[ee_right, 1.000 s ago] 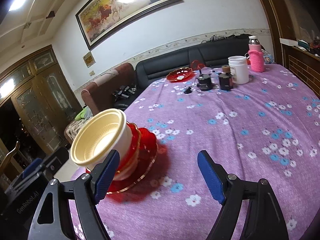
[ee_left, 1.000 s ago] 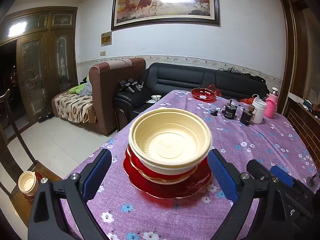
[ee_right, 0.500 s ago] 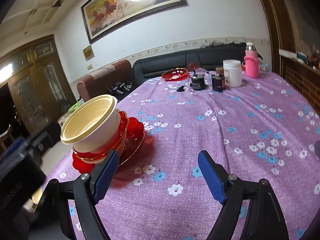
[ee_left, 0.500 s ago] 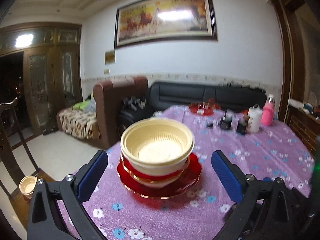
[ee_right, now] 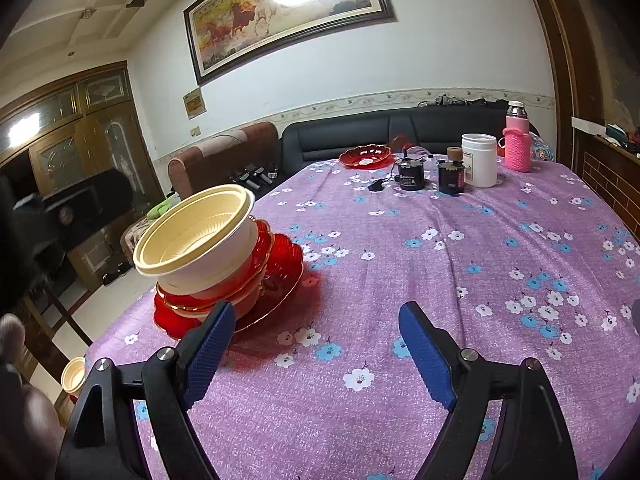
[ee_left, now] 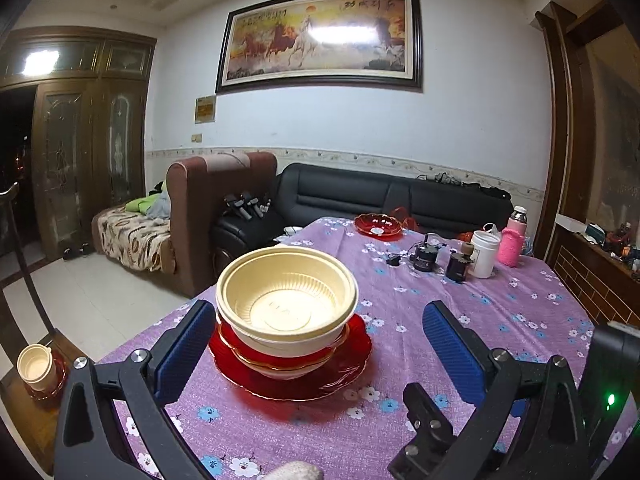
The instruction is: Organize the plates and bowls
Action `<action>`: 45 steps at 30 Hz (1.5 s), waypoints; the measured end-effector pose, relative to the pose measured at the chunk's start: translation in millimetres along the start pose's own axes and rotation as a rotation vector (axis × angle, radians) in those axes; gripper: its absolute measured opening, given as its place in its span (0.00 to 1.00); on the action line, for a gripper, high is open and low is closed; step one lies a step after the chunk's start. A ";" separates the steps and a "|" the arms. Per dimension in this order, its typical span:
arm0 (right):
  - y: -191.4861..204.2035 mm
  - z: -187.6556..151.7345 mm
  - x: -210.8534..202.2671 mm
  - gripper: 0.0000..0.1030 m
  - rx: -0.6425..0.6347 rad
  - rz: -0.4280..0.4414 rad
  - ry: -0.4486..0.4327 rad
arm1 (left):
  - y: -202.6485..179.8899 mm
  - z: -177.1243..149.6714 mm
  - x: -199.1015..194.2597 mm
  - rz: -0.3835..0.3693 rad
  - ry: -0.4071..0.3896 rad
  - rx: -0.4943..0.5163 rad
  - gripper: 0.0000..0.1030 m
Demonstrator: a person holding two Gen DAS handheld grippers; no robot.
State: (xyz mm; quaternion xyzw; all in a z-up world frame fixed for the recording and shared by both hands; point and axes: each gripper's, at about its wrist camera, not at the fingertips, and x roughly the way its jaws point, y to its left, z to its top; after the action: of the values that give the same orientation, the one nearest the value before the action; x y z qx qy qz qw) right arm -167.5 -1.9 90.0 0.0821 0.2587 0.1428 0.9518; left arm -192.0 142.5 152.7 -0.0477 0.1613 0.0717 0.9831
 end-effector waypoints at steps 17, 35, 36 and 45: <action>30.7 -7.2 16.3 0.86 -0.068 0.004 0.058 | 17.6 -14.4 40.7 0.039 0.206 -0.006 1.00; 69.9 -4.1 35.9 0.87 -0.147 0.012 0.119 | 52.3 -22.6 63.7 -0.012 0.310 -0.082 1.00; 71.6 -4.1 37.9 0.87 -0.150 0.011 0.126 | 53.4 -23.4 64.3 -0.011 0.313 -0.084 1.00; 81.2 -2.0 47.0 0.88 -0.157 0.017 0.154 | 62.6 -23.1 69.2 0.004 0.321 -0.095 1.00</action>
State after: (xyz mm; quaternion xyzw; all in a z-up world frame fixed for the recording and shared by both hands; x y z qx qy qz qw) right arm -148.4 89.8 85.0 -0.0016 0.3185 0.1765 0.9314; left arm -144.0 210.2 104.0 -0.1045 0.3129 0.0729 0.9412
